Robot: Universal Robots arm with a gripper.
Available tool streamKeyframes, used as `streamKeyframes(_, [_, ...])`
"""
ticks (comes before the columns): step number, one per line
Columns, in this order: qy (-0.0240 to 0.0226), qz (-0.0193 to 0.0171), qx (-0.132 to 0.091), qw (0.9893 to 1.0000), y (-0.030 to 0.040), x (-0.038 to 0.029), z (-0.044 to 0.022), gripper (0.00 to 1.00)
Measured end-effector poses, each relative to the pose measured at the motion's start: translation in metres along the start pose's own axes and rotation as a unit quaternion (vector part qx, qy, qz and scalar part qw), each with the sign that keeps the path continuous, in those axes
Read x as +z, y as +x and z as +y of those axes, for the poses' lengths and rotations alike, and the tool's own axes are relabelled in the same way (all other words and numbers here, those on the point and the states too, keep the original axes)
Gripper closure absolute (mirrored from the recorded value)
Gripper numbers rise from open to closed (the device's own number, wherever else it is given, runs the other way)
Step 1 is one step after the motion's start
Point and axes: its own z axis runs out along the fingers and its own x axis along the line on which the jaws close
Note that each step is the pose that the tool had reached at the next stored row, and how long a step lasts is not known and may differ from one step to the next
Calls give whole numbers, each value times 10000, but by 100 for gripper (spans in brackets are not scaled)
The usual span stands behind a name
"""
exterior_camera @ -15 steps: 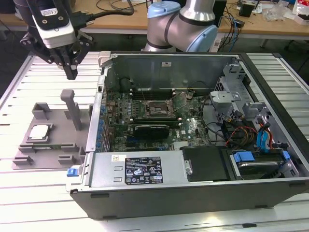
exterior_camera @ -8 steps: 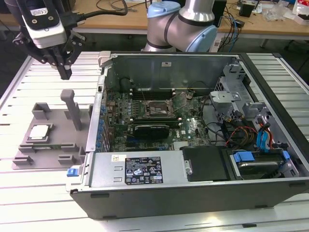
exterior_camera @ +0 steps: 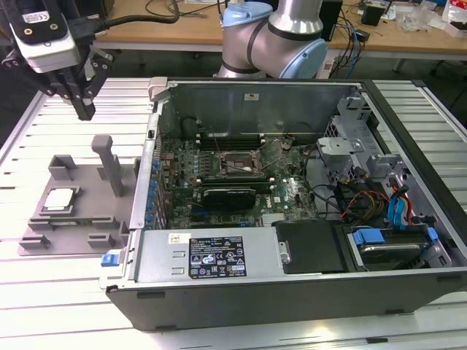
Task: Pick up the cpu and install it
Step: 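Reach for the cpu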
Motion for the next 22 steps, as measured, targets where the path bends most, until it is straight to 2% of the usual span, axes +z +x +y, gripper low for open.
streamKeyframes(5, [-1, -8, -1, 10000, 120, -4, -9, 89])
streamKeyframes(9, [-1, -10, -1, 10000, 159, -6, -12, 89])
streamKeyframes(12, [-2, -14, -1, 10000, 237, -8, -17, 89])
streamKeyframes(14, [-2, -19, -1, 10000, 317, -11, -24, 89])
streamKeyframes(19, [-2, -23, -1, 10000, 397, -14, -30, 89])
streamKeyframes(22, [-3, -28, -1, 10000, 468, -16, -35, 89])
